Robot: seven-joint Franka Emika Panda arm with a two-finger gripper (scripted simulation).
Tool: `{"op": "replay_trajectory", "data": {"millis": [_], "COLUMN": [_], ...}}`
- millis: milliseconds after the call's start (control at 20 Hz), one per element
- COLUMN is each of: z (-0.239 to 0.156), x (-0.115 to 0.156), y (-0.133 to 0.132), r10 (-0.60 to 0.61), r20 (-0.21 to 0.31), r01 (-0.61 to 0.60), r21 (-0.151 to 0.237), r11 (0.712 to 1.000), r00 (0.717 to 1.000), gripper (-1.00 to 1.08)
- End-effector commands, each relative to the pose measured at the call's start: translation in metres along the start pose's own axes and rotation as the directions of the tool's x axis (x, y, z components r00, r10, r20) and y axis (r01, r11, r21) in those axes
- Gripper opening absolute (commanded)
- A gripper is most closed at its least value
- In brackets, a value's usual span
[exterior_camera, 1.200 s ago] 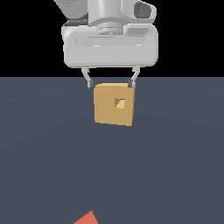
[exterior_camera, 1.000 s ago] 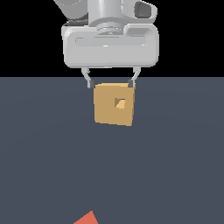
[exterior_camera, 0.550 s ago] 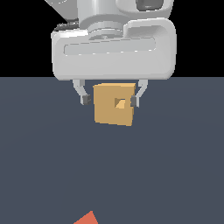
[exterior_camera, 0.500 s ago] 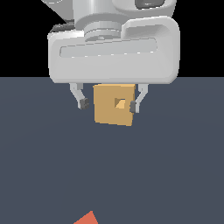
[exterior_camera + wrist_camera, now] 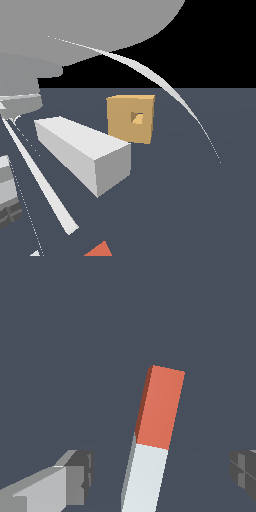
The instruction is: Insert the peg into the horizontal hole in a box.
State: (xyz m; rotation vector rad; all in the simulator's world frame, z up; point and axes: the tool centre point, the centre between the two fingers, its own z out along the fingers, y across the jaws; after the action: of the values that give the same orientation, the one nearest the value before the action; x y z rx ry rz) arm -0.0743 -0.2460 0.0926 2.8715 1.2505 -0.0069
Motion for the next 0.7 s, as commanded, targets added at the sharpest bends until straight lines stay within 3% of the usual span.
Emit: {"op": "replay_trajectory", "data": {"millis": [0,250,650], "z": [0.012,0.024,0.031], "x": [-0.030,-0.061,-0.064], "y": [0.000,-0.004,-0.005], "r10": [0.095,0.193,0.200], "r20": [-0.002,-0.005,-0.004], "r01": [-0.095,-0.193,-0.200], "r21": [0.003,0.007,0.008], "r11": [0.995,0.981,0.980], "r00": [0.995,0.981,0.980], "gripper": [1.00,1.00,1.00]}}
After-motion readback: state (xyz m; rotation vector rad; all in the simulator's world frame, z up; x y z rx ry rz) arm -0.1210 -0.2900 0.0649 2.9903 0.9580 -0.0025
